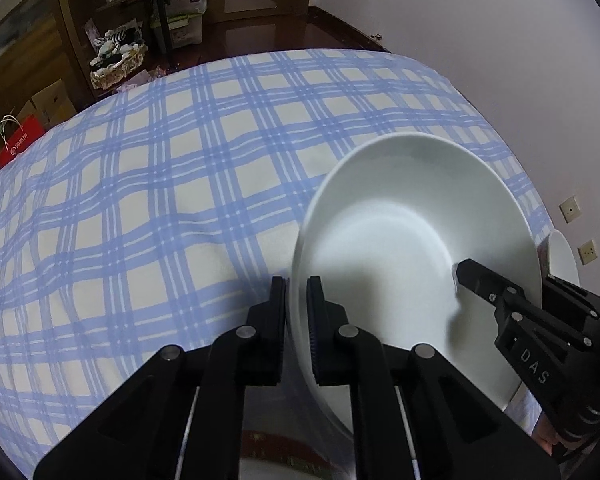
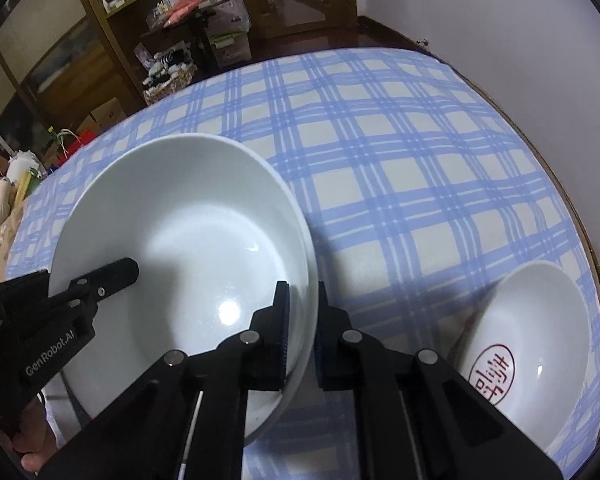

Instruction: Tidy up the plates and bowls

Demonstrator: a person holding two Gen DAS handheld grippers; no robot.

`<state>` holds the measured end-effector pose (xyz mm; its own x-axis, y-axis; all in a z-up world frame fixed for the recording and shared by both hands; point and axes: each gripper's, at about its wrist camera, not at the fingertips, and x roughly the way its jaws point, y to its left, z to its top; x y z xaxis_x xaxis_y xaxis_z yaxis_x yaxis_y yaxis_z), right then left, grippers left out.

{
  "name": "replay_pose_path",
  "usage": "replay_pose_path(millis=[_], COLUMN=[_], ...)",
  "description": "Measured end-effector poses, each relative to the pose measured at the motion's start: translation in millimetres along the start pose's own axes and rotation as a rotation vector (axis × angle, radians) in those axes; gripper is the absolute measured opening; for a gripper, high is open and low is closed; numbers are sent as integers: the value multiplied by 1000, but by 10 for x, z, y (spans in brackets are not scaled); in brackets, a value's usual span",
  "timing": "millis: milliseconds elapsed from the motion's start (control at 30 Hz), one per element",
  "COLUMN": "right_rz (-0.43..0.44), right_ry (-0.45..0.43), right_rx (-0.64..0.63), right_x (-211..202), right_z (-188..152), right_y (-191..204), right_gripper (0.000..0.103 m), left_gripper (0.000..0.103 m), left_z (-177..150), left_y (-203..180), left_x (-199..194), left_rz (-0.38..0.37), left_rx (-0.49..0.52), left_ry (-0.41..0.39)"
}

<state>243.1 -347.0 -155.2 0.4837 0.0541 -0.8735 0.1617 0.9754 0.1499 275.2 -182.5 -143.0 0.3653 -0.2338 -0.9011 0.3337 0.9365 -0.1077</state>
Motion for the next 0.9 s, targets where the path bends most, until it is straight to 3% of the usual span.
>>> replay_pose_path(millis=[433, 900], right_rz=[15, -34], right_ry=[-77, -81], right_rx=[17, 32], right_x=[-641, -1274], right_z=[-68, -645], right_y=[-37, -294], right_gripper=[11, 11], left_gripper=[11, 11], left_z=[-85, -710], left_y=[-202, -656], left_x=[-609, -946], left_rz=[-3, -57], left_rx=[17, 21], left_ry=[-68, -42])
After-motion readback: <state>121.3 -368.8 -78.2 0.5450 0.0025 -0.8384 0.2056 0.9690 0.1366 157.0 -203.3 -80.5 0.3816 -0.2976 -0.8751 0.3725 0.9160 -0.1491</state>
